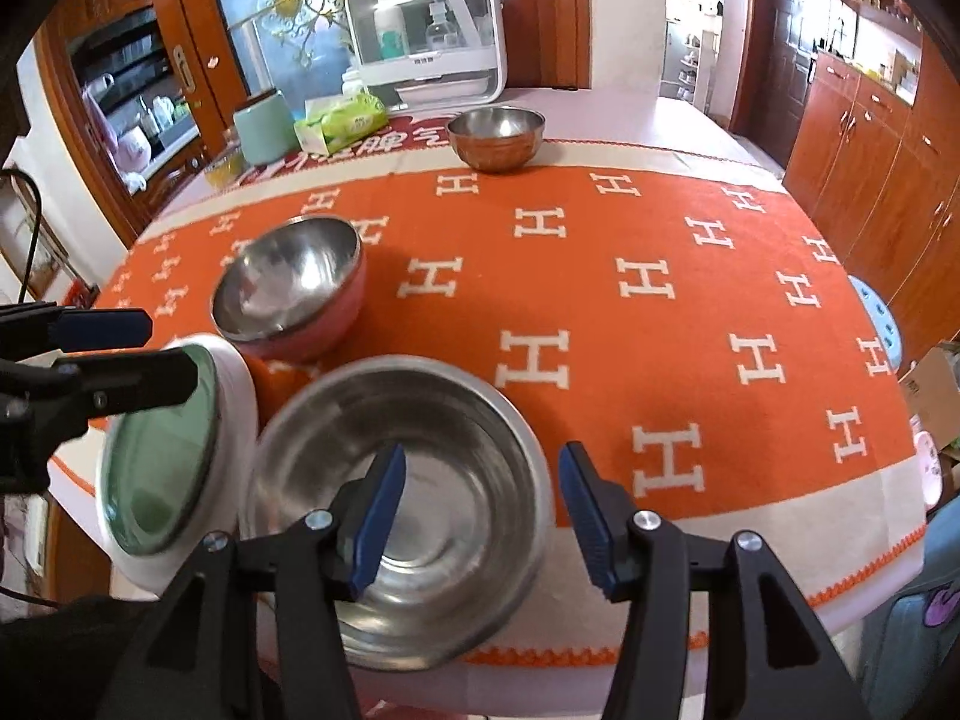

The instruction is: Organize plates and bowls

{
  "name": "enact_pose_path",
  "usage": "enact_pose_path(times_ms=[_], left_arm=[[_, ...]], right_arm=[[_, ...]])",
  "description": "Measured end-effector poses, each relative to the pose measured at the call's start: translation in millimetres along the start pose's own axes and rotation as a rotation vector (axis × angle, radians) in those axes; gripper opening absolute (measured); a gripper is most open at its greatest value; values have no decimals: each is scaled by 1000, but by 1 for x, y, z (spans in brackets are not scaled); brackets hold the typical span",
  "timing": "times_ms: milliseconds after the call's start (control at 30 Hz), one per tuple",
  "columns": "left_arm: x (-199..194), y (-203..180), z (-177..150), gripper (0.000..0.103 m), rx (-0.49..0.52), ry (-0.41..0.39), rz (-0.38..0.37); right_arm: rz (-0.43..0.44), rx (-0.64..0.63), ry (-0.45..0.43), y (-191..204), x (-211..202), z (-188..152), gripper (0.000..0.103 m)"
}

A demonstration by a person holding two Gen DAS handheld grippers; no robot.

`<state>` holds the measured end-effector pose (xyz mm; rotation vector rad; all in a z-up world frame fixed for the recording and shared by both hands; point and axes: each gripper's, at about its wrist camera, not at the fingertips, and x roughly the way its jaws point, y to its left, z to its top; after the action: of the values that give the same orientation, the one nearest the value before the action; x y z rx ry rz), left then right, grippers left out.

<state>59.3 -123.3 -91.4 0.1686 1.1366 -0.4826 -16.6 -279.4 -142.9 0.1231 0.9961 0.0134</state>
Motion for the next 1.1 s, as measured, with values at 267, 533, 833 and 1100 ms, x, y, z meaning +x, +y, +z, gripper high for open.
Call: enact_pose_path(times_ms=[267, 533, 833, 1100], left_arm=[[-3, 37, 22, 76, -34, -36, 47], [16, 68, 38, 76, -70, -16, 63], [53, 96, 48, 76, -115, 57, 25], [88, 117, 47, 76, -153, 127, -28]], right_arm=[[26, 28, -27, 14, 3, 27, 58], [72, 82, -1, 24, 21, 46, 60], [140, 169, 64, 33, 54, 58, 60], [177, 219, 105, 40, 80, 65, 60]])
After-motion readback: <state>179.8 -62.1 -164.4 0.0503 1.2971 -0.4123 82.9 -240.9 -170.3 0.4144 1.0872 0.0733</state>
